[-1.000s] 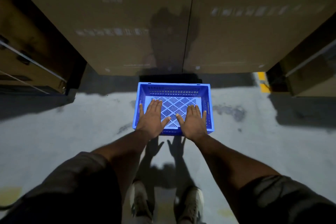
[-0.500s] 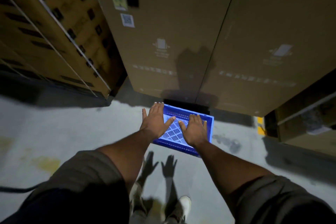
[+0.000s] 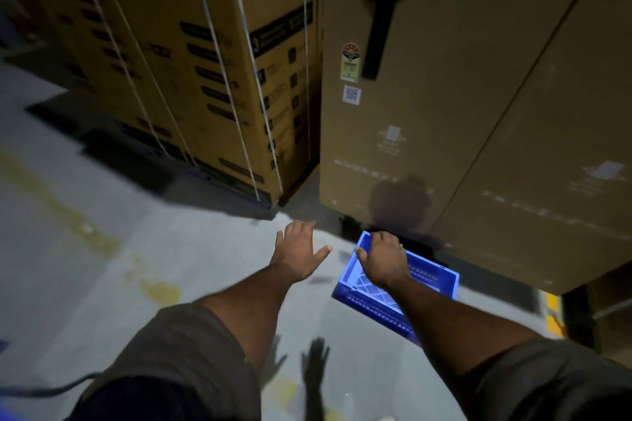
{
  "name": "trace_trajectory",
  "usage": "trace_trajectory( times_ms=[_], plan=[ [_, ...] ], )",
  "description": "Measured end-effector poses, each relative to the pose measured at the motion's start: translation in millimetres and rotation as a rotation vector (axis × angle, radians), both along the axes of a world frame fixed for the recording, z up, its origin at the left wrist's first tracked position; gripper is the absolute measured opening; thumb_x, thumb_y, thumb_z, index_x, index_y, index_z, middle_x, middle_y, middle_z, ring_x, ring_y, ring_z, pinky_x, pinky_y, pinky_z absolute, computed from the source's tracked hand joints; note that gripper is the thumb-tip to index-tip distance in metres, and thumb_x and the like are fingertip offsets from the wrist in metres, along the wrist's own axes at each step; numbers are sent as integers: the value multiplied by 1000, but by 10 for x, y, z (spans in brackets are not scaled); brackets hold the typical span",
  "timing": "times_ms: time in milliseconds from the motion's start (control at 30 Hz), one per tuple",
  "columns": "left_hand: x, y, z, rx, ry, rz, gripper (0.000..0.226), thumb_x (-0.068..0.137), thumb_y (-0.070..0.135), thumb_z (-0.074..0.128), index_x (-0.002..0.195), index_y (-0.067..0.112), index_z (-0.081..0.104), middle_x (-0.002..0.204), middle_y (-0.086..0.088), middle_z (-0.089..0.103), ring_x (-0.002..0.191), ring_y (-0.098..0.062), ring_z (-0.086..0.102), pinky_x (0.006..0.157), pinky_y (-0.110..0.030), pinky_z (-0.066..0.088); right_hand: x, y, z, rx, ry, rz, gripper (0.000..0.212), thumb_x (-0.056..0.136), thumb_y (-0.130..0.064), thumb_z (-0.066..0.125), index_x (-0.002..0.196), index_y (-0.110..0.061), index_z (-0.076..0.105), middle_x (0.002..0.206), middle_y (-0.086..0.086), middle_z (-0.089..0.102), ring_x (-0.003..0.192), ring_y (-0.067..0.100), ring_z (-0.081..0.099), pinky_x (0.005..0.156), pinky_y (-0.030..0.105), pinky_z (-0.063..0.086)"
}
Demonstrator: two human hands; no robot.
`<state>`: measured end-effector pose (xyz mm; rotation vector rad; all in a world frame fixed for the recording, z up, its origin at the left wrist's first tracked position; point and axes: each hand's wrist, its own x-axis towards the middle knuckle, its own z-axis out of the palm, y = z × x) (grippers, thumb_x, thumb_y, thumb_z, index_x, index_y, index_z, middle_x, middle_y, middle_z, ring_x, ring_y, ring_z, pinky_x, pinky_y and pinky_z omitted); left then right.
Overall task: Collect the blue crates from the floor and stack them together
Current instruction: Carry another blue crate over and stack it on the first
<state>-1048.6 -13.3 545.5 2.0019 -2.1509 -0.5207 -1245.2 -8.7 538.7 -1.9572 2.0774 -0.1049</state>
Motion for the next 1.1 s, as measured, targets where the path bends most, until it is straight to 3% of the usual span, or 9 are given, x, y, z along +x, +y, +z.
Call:
trace_trajectory(
  times_ms=[167, 500, 1100],
  plan=[
    [1078, 479, 64, 36, 75, 67, 57, 94, 46, 55, 143, 18, 44, 149, -4, 38, 139, -22, 34, 111, -40, 37, 996, 303, 106, 64, 13, 84, 45, 93, -39, 49, 126, -9, 49, 132, 15, 44, 125, 33, 41, 98, 45, 42],
    [3352, 1628, -70, 74, 64, 506, 53, 94, 41, 56, 140, 18, 45, 145, -3, 37, 137, -23, 35, 107, -42, 41, 3182, 791, -60, 132, 2, 440, 44, 95, -40, 46, 131, -15, 49, 135, 8, 44, 127, 27, 40, 101, 43, 41],
    [6010, 2606, -144, 49, 99, 1175, 53, 94, 36, 57, 141, 14, 44, 147, -8, 38, 138, -25, 36, 111, -40, 36, 6655, 517, -210, 161, 24, 1062, 44, 94, -38, 47, 132, -16, 49, 134, 8, 44, 129, 27, 40, 101, 41, 42]
  ],
)
